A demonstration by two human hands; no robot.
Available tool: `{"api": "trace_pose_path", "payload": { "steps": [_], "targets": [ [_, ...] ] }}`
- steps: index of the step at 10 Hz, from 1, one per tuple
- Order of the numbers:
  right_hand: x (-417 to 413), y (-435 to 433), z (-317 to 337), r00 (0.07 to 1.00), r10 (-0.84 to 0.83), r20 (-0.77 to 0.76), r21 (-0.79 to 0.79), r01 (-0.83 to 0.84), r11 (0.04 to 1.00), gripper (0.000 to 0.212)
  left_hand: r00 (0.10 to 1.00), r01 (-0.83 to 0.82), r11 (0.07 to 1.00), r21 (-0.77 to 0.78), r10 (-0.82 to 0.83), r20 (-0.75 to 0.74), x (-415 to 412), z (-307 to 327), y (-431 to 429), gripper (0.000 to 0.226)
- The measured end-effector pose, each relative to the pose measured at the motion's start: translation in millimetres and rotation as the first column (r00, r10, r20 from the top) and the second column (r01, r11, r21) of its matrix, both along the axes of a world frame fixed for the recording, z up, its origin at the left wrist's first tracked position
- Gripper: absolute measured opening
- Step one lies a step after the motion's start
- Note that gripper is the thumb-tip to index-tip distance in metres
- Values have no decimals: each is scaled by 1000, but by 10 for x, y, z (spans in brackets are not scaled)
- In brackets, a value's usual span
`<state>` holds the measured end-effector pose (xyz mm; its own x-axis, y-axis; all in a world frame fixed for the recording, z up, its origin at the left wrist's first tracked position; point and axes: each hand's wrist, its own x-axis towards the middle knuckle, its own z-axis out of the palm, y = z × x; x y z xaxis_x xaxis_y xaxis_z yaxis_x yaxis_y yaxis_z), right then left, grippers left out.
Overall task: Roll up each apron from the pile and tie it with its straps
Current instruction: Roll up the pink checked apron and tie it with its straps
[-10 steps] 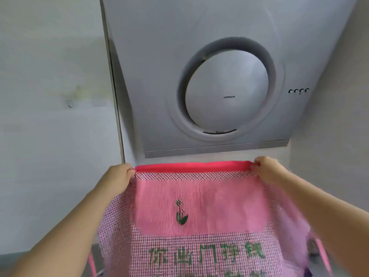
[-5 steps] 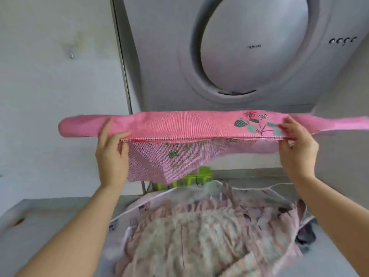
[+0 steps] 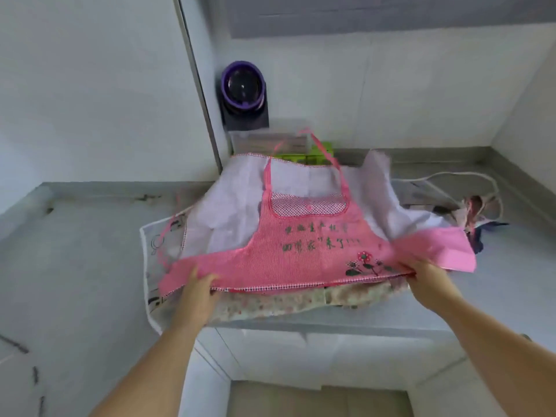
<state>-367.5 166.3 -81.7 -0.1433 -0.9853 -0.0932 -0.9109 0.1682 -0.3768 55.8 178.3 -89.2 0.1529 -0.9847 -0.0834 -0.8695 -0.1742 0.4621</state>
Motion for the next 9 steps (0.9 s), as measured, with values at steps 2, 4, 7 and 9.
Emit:
{"api": "trace_pose_path", "payload": {
  "steps": [2,4,7,9],
  "targets": [
    [29,77,101,928,-100,-360,-102,67,993,44,992,-14,1000,-18,16,128,33,153,-12,54],
    [-52,122,169,884,-125,-450,-202,36,979,38,955,54,991,-118,-17,295,45,337,-131,42],
    [49,350,855,915,250,-317,588,-17,809,23,800,77,802,592,-404,443,13,681,-221,32],
    [70,175,701,955,266,-135,599,-135,789,41,830,110,679,726,-465,310,-155,725,-276,43]
  ]
}}
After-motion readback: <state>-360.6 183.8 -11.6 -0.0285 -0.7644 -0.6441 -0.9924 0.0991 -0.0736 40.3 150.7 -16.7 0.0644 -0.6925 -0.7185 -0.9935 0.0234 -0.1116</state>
